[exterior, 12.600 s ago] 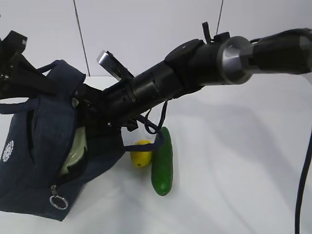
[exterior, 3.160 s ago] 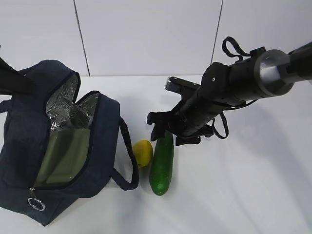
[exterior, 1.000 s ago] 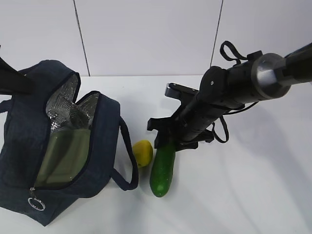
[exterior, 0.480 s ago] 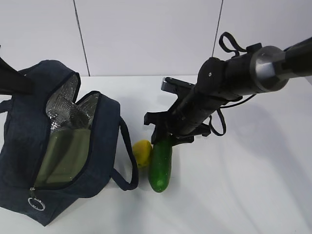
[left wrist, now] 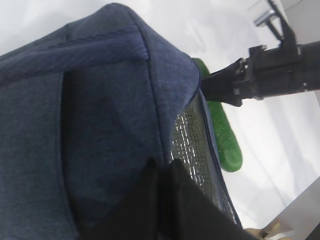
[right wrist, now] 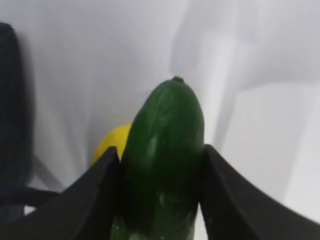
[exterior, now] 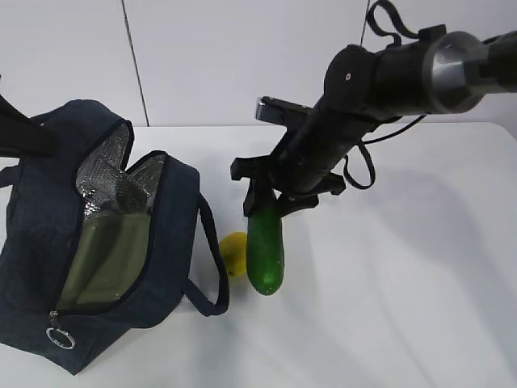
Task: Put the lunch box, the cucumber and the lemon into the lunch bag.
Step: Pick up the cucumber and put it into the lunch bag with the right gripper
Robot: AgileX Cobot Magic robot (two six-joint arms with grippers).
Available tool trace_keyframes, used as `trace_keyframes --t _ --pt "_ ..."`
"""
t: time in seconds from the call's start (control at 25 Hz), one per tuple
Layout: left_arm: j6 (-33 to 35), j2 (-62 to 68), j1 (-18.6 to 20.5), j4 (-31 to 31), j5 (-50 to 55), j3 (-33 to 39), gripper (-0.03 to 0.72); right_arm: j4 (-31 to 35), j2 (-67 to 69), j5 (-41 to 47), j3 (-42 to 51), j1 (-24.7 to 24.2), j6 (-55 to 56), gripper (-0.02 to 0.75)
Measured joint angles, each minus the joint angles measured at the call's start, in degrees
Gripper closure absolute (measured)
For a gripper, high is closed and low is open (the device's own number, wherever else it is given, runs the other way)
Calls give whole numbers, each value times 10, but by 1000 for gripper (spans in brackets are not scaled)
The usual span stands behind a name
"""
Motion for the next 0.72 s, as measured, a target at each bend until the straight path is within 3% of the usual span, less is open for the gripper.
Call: trace_keyframes --t 0.4,0.72 --pt "0 0 0 -1 2 0 687 15 -69 18 -1 0 -4 390" --pt "0 0 0 -1 3 0 687 208 -80 58 -1 0 -142 390"
